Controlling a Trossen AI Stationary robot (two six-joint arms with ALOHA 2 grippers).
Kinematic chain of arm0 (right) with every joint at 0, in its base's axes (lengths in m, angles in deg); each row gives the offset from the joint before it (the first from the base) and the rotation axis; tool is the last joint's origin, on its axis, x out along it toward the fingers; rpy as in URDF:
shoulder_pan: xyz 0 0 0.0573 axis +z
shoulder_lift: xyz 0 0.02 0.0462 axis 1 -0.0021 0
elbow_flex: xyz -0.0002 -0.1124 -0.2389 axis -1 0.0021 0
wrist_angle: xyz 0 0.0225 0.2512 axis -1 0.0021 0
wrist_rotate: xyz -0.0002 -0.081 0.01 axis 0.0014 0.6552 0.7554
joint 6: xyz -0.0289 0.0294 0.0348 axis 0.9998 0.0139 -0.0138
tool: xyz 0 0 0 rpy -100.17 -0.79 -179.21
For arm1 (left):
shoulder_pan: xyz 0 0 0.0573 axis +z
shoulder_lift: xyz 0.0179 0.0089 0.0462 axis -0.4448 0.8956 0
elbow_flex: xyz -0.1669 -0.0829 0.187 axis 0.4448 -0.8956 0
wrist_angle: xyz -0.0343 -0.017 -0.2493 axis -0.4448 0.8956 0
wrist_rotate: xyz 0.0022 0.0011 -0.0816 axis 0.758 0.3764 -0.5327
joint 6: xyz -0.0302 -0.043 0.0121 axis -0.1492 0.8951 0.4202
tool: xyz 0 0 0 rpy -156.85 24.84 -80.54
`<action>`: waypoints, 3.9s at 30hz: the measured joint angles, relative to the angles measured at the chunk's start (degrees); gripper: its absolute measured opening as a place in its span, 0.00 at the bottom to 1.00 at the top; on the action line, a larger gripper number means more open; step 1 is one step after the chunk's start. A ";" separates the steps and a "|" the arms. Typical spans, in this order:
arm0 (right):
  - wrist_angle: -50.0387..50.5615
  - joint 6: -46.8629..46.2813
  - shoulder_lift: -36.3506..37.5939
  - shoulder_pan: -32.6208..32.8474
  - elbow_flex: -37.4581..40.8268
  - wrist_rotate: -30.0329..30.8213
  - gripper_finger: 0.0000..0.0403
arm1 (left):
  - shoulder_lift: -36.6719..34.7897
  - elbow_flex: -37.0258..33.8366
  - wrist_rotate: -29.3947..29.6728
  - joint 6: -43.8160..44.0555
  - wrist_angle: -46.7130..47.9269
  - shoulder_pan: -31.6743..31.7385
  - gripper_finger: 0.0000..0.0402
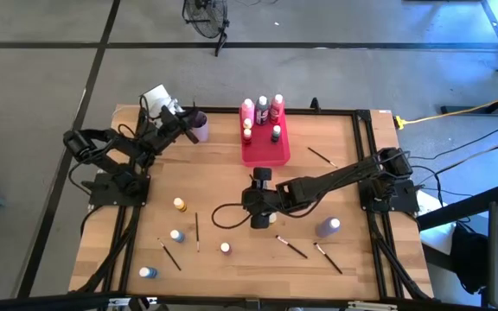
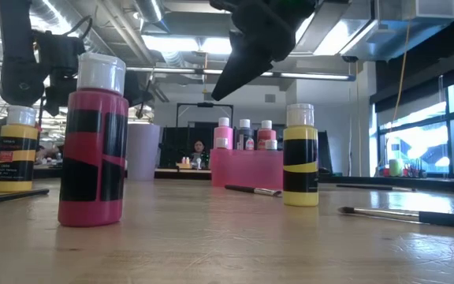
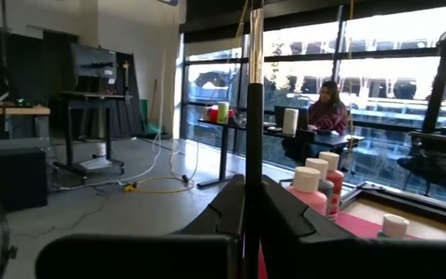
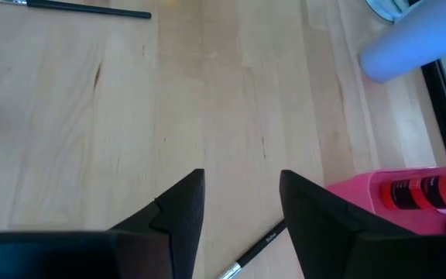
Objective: Pick & Place Paint Supplies
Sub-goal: Put the black paint brush into the purple cup, then put the left yellow paint bottle into the red bin
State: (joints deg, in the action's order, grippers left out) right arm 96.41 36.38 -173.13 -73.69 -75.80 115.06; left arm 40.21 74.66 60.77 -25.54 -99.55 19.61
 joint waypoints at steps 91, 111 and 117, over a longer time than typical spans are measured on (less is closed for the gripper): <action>0.88 0.41 0.02 -0.02 0.04 -2.76 0.43 | 6.46 2.40 -5.75 0.94 0.07 -0.11 0.34; 10.65 -11.91 6.42 4.92 0.04 18.68 0.43 | -26.82 3.37 -32.20 10.55 5.97 -3.35 0.46; 13.54 -14.63 7.96 7.70 0.04 24.21 0.43 | -40.81 6.37 -34.61 6.54 35.76 -5.25 0.46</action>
State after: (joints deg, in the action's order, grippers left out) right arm 109.94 21.75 -165.17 -66.00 -75.76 139.27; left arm -0.60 81.03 26.16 -18.99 -63.79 14.36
